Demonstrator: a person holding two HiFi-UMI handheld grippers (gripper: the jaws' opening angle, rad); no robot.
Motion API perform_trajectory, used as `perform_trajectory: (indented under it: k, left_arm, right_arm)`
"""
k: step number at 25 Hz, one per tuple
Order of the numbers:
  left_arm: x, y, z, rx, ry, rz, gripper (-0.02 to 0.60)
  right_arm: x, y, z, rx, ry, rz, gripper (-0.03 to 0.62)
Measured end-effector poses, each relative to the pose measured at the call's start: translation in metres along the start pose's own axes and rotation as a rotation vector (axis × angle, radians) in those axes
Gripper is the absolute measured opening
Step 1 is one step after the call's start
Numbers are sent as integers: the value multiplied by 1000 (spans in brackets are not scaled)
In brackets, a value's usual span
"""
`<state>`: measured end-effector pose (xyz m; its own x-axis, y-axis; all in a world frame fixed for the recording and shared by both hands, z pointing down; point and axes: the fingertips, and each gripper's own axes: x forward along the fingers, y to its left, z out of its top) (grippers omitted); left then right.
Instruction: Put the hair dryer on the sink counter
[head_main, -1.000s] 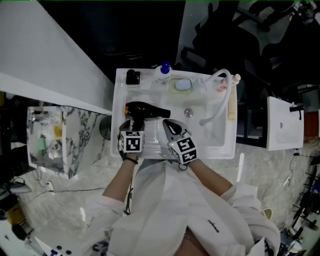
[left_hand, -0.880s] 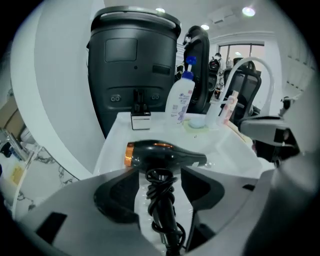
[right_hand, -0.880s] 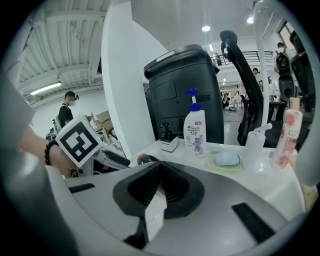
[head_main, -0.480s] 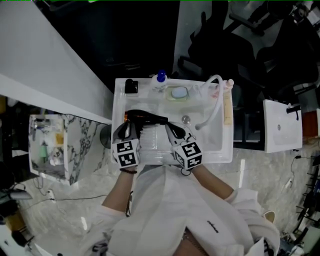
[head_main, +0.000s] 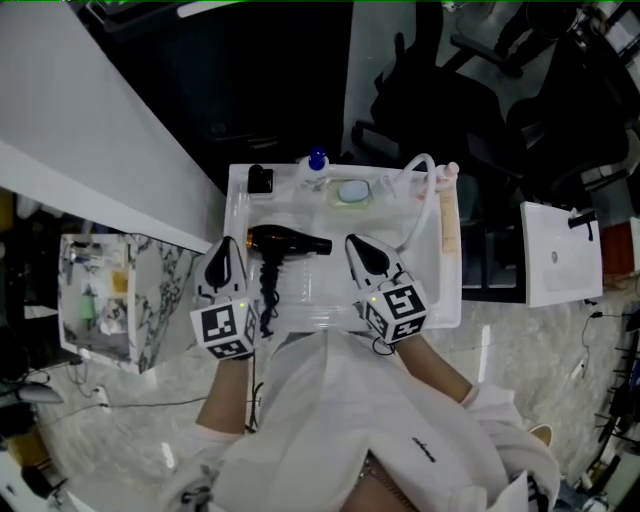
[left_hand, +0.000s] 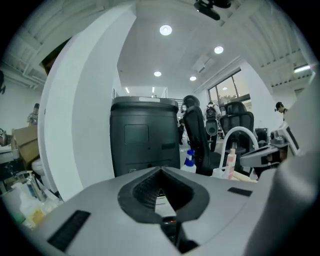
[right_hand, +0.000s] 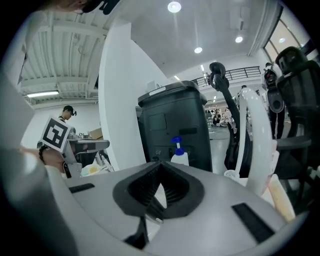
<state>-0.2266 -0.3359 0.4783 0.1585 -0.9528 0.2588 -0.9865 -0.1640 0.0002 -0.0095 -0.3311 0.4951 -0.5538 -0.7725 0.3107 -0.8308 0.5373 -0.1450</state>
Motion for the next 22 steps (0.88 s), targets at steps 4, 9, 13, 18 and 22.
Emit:
perform_trajectory:
  k: [4,9,13,18,22]
  left_arm:
    - [-15,13,19,0,-44,29,28]
    - [-31,11,35,4,-105,19,28]
    - [-35,5,42,24,-146,0,28]
    - [-34,-2,36,43,-133,-6,29]
    - [-30,-4,31,28,-122,-14,29]
  right_arm:
    - [-11,-2,22,-22,-46,-12,17]
    - [-32,-8,37,-43,-83,-32,17]
    - [-46,-14,44,-62,-99,-52,17]
    - [-60,-16,45,-104,-120,-72,17]
    - [-65,-21,45,-95,-124,-90,17]
